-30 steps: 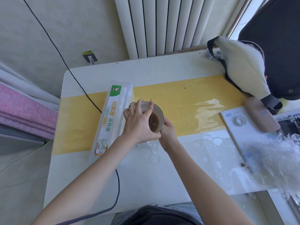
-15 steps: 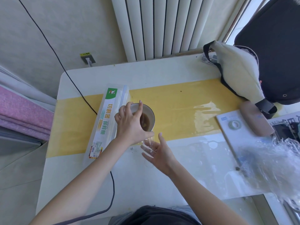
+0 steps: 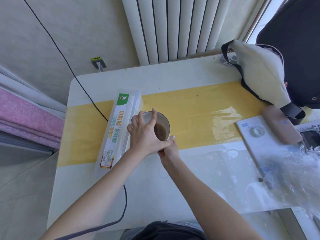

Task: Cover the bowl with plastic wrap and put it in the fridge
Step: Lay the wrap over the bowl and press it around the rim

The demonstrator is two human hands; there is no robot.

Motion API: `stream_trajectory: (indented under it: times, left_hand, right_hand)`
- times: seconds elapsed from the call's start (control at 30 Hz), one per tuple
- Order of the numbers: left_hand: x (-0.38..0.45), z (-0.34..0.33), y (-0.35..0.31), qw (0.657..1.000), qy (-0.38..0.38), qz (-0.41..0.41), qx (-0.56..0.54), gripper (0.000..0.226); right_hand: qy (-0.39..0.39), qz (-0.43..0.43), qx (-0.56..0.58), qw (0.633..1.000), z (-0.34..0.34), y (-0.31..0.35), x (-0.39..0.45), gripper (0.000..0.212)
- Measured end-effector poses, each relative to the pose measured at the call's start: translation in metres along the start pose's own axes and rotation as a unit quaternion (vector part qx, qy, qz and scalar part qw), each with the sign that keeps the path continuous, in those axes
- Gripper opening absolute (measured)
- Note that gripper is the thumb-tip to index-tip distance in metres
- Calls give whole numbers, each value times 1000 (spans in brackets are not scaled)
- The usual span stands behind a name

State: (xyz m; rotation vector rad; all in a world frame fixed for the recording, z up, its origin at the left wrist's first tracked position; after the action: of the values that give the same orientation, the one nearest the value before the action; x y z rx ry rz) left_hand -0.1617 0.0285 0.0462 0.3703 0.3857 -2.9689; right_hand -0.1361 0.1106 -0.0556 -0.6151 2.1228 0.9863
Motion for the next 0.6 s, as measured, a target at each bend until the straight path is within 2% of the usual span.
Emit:
stream_trajectory:
  times: [0.17,0.27,0.37,0.4,0.5,0.6]
  left_hand:
    - [1,-4,1,1000,12,-6,27,113]
    - [1,-3,3,998,25,-25,48,115]
    - [2,-1,6,998,27,-29,49,116]
    - [2,-2,7,998,28,-26,45,116]
    - [1,-2,10,999,23,-12,29,115]
    - [2,-1,9,1000,20,-10,14,115]
  right_hand:
    - [75,-1,8,997,-4,-12,19,28]
    - [141,8,35,989,-14,-13,19,45]
    - [200,-19,36,979,-22,-16,19,51]
    - [222,-27,41,974,-25,-16,18,50]
    - [257,-54,89,961,-31,-16,14,21]
    - [245,-73,167,952,-45,-11,-6,18]
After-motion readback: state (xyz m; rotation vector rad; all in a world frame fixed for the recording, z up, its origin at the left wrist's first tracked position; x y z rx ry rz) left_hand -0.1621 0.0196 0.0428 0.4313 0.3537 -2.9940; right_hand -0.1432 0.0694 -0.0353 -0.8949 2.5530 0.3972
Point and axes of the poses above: each hand's wrist, its own x-axis towards the middle knuckle, its own z-axis out of the back of the hand, y = z × x, the point moved 4 cm from there along x, towards the middle knuckle, and after that the axes turned 7 degrees about y, right-handed, at the moved point
